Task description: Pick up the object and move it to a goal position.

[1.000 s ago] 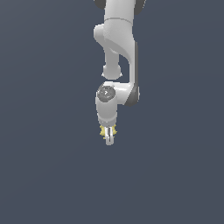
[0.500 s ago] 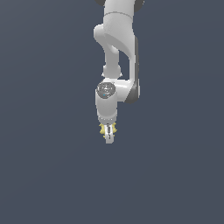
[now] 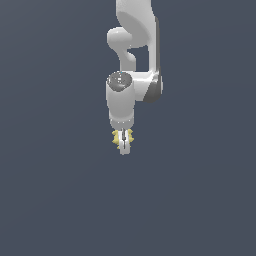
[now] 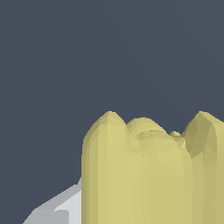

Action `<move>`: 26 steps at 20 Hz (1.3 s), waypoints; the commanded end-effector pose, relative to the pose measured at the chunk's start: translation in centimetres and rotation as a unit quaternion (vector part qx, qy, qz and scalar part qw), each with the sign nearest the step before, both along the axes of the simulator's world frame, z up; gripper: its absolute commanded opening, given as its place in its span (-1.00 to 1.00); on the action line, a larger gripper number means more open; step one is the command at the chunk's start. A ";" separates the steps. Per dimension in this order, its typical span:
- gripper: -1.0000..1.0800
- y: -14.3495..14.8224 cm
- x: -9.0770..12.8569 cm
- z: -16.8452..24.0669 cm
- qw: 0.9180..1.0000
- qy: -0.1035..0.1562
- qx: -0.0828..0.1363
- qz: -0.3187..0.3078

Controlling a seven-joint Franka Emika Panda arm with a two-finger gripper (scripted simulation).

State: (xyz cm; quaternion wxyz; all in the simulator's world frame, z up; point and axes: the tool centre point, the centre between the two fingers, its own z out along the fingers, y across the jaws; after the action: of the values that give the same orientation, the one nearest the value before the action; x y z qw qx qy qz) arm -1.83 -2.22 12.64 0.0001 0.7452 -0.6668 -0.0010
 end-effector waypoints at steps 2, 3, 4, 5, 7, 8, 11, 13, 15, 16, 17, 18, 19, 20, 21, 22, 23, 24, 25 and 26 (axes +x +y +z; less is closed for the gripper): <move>-1.00 -0.1 -0.3 3.8 1.000 0.000 0.000 0.000; -1.00 -0.1 -0.4 5.0 1.000 0.000 0.000 -0.001; -1.00 -0.1 -0.6 6.2 1.000 0.000 0.000 -0.001; -1.00 -0.1 -0.7 7.4 1.000 0.000 0.000 -0.001; -1.00 -0.2 -0.9 9.9 1.000 0.000 -0.001 -0.001; -1.00 -0.2 -1.0 11.1 1.000 0.000 -0.001 -0.001; -1.00 -0.3 -1.2 14.7 1.000 0.000 -0.001 -0.001; -1.00 -0.3 -1.4 17.0 1.000 0.000 -0.001 -0.002; -1.00 -0.3 -1.6 19.2 1.000 0.000 -0.001 -0.002; -1.00 -0.3 -1.6 20.4 1.000 -0.001 -0.002 -0.002; -1.00 -0.3 -1.7 21.4 1.000 -0.001 -0.002 -0.002; -1.00 -0.3 -1.8 22.5 1.000 -0.001 -0.002 -0.002; -1.00 -0.3 -1.9 23.6 1.000 -0.001 -0.002 -0.002; -1.00 -0.3 -1.9 24.7 1.000 -0.001 -0.002 -0.001; -1.00 -0.3 -2.0 25.8 1.000 -0.001 -0.002 -0.001; -1.00 -0.3 -2.0 26.8 1.000 -0.001 -0.002 -0.001; -1.00 -0.3 -2.1 27.8 1.000 -0.001 -0.002 -0.001; -1.00 -0.3 -2.1 28.8 1.000 -0.001 -0.001 -0.001; -1.00 -0.3 -2.1 29.7 1.000 -0.001 -0.001 -0.001; -1.00 -0.2 -2.2 30.5 1.000 -0.001 -0.001 0.000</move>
State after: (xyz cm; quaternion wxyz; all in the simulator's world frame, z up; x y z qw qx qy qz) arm -3.89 -2.48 41.80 0.0001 0.7447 -0.6674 0.0008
